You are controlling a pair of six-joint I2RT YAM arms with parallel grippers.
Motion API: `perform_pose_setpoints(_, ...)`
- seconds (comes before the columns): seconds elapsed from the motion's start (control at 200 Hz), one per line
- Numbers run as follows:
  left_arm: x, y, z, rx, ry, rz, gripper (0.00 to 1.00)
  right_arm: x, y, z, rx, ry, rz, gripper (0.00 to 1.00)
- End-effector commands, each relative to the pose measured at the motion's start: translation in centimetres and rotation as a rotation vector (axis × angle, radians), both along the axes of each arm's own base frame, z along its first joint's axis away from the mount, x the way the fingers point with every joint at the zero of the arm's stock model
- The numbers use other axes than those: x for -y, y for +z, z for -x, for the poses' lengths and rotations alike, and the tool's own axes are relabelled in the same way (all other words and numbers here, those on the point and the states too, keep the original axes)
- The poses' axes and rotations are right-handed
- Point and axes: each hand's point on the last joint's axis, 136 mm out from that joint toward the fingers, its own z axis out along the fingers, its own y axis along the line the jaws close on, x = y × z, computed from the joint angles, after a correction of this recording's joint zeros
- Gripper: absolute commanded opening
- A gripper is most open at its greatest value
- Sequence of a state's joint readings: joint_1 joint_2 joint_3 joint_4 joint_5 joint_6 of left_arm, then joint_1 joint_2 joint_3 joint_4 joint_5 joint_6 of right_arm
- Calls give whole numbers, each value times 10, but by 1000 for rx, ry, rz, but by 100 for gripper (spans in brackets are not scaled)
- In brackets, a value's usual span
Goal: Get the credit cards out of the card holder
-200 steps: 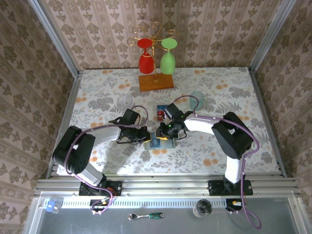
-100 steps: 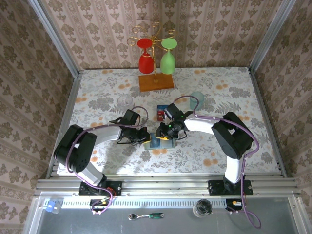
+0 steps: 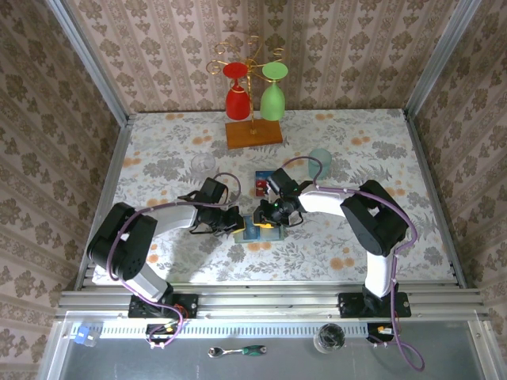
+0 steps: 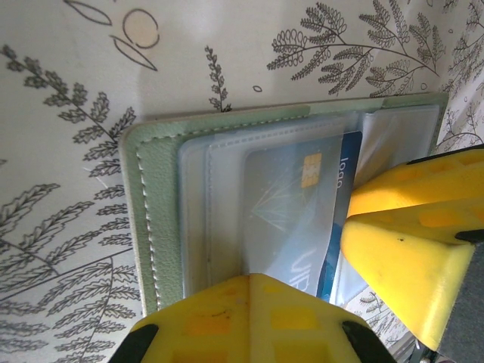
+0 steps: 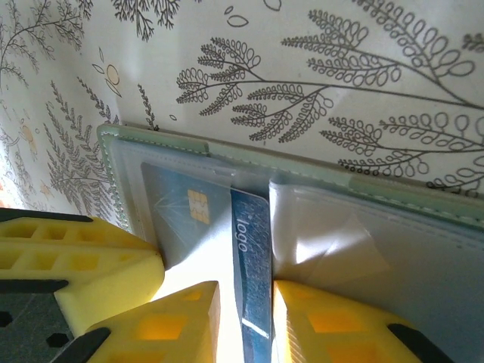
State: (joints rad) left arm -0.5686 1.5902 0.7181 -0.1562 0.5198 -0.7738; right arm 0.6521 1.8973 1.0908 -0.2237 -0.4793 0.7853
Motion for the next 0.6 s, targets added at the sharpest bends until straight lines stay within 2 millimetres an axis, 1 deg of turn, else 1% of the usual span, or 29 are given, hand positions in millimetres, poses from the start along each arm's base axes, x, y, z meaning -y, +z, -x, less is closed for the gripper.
perform_pose_setpoints(0.0,-11,-11,7,-29,7,-46,0,4,-13,5,-28,-1,6,25)
perform_pose_setpoints(0.15,-11,-11,8,-32,3,-45,0,-3,-1,1,-14,-10,-62,22)
perform_pose_setpoints(0.595,-13,-12,8,-36,8,-49,0,-9,18,-2,7,-18,-151,16)
